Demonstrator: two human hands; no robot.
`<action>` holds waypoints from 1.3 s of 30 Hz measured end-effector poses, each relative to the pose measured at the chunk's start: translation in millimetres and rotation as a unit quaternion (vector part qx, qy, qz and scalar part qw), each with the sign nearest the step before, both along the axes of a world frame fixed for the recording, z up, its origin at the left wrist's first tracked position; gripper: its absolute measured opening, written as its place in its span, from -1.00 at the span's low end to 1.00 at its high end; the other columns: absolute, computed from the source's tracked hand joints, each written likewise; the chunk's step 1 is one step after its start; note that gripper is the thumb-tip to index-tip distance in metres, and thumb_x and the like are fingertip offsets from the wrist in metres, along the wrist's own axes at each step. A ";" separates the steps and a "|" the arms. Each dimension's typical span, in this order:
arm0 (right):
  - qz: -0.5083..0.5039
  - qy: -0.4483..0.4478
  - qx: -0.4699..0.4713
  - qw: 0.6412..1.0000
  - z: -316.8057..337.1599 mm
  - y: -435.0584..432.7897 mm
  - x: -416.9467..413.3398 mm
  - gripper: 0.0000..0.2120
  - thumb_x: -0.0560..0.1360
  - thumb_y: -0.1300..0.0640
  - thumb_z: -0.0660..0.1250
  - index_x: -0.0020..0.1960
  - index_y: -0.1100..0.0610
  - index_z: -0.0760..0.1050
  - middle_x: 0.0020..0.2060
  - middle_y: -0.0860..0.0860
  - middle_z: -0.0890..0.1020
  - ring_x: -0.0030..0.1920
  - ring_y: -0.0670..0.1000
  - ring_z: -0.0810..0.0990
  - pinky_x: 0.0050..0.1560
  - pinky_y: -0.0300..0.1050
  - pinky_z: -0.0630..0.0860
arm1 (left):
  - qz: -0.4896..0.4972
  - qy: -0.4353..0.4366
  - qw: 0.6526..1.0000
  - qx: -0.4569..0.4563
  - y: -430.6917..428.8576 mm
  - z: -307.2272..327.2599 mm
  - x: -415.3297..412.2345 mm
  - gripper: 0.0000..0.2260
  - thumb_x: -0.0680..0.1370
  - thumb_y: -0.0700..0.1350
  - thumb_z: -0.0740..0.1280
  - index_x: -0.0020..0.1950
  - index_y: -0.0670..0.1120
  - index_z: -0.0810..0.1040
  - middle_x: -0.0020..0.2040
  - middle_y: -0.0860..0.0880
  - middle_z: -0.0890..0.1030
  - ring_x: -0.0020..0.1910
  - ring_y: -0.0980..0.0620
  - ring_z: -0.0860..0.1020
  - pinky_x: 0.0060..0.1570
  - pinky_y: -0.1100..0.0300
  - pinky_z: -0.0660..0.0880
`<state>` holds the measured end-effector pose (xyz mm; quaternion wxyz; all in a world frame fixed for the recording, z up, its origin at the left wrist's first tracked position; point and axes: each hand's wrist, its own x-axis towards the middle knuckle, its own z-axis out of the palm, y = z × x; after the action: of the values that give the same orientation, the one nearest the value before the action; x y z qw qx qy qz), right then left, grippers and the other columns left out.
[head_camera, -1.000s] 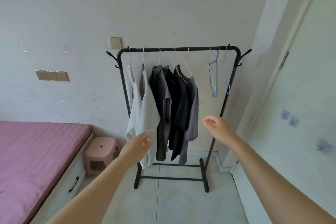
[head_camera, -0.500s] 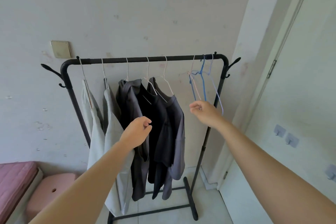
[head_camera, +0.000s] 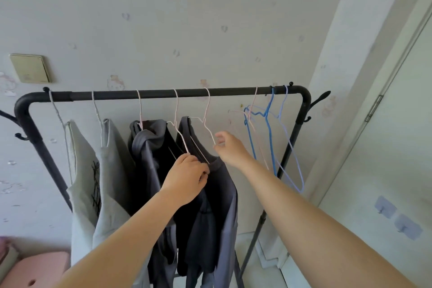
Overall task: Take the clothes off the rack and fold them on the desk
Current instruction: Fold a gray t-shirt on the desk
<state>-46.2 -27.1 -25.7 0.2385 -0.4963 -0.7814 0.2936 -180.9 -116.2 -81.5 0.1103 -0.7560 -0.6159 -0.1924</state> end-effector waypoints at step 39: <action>-0.115 0.123 -0.090 0.982 -41.9 2.5 83.5 -0.80 0.54 0.19 0.20 -0.18 0.19 0.54 -0.52 -0.03 0.42 -0.48 -0.04 0.37 -0.29 -0.07 0.30 | 0.184 -0.396 0.884 -0.170 58.0 -45.0 32.6 -0.43 0.60 0.00 0.27 0.53 -0.10 0.12 0.47 -0.09 0.26 0.35 -0.09 0.39 0.17 0.08 0.43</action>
<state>37.3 -24.6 -67.6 0.3191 -0.5622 -0.6544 0.3923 -148.3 -58.2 -126.5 -0.2395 -0.4974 -0.7593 -0.3445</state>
